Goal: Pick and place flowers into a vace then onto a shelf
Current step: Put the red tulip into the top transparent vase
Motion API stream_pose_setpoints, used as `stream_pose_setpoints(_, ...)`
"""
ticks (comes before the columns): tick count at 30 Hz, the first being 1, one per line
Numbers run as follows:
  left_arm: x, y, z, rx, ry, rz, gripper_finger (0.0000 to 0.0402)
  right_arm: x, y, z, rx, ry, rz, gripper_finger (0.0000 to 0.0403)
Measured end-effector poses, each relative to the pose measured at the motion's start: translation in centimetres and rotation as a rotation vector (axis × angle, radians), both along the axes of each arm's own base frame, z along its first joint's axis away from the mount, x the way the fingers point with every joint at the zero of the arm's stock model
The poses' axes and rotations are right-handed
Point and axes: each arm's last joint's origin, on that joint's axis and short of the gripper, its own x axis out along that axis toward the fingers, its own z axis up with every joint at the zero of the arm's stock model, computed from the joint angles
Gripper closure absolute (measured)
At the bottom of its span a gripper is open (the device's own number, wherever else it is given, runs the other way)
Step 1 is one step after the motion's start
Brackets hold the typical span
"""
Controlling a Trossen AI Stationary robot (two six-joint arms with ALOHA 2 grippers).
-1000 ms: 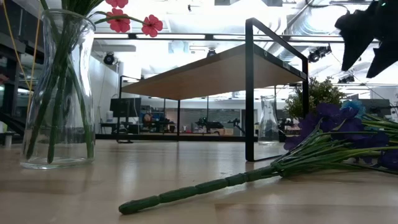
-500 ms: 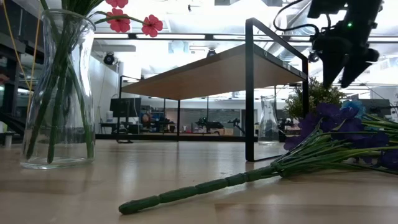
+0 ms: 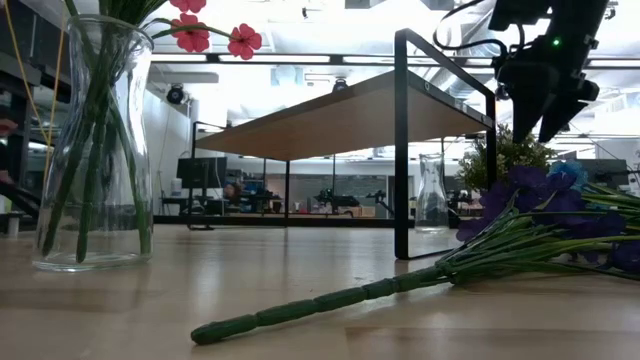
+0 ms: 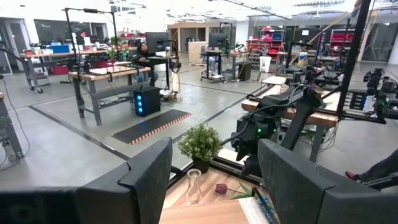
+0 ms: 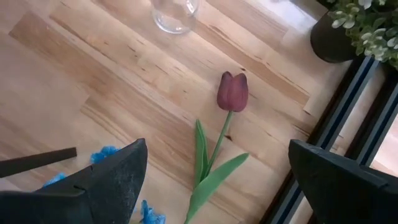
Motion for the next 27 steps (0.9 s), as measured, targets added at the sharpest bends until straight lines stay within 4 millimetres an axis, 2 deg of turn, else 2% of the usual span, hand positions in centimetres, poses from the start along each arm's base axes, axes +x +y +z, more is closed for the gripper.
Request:
stream_pose_setpoints(19, 0.00, 0.00, 0.00, 0.000, 0.000, 0.000, 0.0132, 0.00, -0.07, 0.03, -0.021, 0.001, -0.014, 0.0027)
stream_pose_setpoints(27, 0.00, 0.00, 0.00, 0.000, 0.000, 0.000, 0.0128, 0.10, 0.18, -0.05, 0.071, -0.032, 0.001, 0.0027)
